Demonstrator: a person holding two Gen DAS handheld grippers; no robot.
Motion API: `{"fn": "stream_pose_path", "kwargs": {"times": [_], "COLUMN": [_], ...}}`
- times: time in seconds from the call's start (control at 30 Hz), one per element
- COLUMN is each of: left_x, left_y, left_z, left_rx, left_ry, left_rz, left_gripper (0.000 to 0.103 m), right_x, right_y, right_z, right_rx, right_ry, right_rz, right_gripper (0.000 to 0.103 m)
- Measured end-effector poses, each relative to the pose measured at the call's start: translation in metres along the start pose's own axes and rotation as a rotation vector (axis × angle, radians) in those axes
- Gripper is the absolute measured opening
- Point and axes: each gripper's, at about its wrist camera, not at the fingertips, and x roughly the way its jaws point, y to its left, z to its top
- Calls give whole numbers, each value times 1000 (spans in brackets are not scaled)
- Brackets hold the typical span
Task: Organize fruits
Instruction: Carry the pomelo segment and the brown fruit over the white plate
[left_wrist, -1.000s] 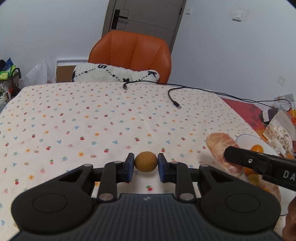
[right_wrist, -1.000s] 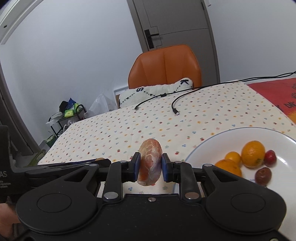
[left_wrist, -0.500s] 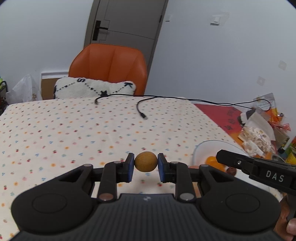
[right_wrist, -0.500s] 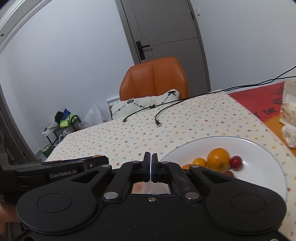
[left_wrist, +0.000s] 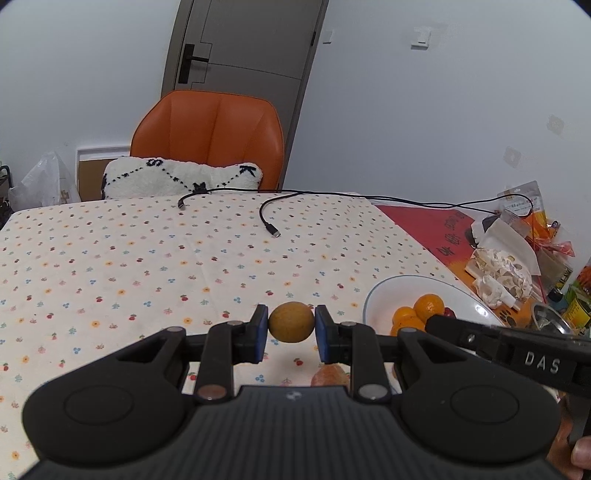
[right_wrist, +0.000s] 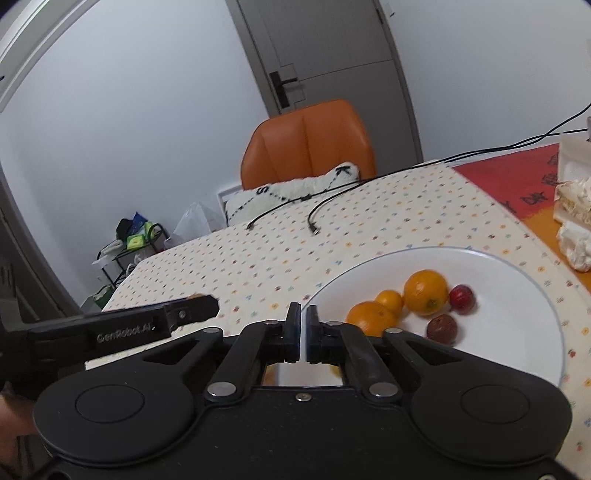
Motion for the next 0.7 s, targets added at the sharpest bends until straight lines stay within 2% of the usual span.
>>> {"fn": "stream_pose_path", "kwargs": {"times": [0.17, 0.3, 0.33, 0.47, 0.7], "left_x": [-5, -8, -9, -12, -15], "left_y": [14, 26, 28, 37, 56], "left_z": [0, -2, -2, -5, -10], "left_rx": [-18, -31, -34, -46, -67], "left_ry": [-1, 1, 1, 2, 12], "left_rz": [13, 18, 18, 15, 8], "left_gripper": [25, 25, 25, 25, 25], "right_x": [7, 13, 14, 16, 24], "right_y": [15, 26, 28, 40, 55], "right_z": [-9, -17, -18, -22, -29], "right_rx": [-24, -35, -39, -77, -95], "right_ry": [45, 67, 71, 68, 101], "right_rz": [40, 45, 41, 10, -11], "right_gripper": [6, 30, 32, 36, 36]}}
